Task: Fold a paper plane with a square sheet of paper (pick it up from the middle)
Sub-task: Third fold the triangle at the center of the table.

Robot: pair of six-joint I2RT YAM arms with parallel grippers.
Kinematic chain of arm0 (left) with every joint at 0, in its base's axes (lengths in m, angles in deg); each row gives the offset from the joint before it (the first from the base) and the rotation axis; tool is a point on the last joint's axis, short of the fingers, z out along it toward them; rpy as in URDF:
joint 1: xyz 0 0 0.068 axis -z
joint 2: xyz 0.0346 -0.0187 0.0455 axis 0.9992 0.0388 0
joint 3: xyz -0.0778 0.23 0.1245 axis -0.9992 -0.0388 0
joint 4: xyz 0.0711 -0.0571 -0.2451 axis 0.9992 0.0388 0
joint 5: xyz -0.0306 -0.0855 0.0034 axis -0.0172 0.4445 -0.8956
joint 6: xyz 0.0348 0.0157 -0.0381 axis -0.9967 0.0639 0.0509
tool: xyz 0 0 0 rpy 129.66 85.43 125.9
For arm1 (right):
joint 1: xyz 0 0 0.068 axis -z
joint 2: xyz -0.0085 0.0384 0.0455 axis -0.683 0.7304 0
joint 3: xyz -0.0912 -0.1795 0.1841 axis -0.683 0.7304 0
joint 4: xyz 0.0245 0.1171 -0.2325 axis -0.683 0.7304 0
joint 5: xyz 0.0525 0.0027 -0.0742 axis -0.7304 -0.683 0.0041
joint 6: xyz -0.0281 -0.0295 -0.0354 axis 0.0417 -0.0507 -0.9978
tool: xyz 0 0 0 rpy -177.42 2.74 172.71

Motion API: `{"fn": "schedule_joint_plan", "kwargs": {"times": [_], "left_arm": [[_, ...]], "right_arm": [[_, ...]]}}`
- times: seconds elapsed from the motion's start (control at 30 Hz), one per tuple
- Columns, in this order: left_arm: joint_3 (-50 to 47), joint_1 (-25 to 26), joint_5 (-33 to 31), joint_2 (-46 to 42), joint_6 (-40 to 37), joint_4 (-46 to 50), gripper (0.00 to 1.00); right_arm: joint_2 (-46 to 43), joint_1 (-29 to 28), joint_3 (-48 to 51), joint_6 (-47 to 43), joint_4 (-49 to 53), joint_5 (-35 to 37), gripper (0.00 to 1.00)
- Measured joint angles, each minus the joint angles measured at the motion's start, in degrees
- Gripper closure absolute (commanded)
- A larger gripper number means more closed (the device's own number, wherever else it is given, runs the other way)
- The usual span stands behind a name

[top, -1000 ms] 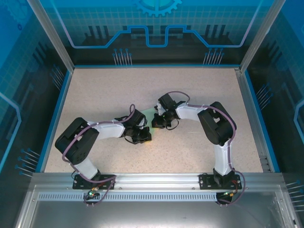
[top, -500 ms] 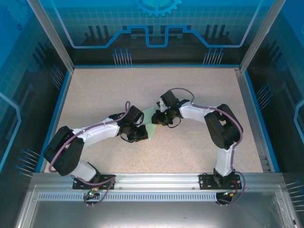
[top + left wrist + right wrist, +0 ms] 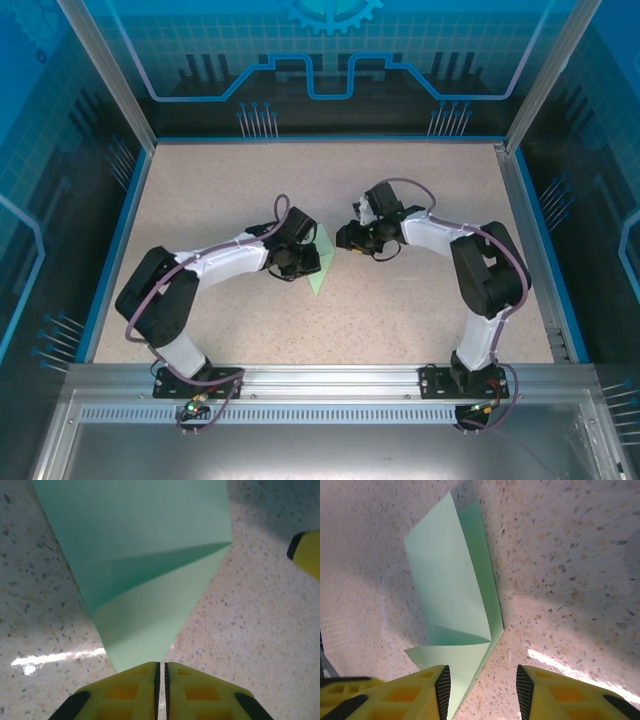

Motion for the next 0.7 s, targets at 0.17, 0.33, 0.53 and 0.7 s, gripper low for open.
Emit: {"fn": "schedule_joint_plan", "kwargs": {"times": [0.17,0.33,0.53,0.7], "left_arm": [[1.5,0.0,-4.3,3.0,0.8,1.2,0.91],[1.9,-0.3,-7.4,4.7,1.9,3.2,0.91],[2.3,-0.3,-8.8,6.0,1.9,4.4,0.91],[2.3,-0.3,-9.3,6.1,1.9,4.8,0.91]], "right_arm": [[4.2,0.0,-2.6,-1.7,0.1,-2.8,0.62],[7.3,-0.1,-5.0,-3.2,0.8,-5.6,0.67],[9.2,-0.5,-6.6,-4.1,1.6,-8.2,0.67],[10.3,-1.4,-7.8,-5.1,2.1,-10.4,0.69]]}}
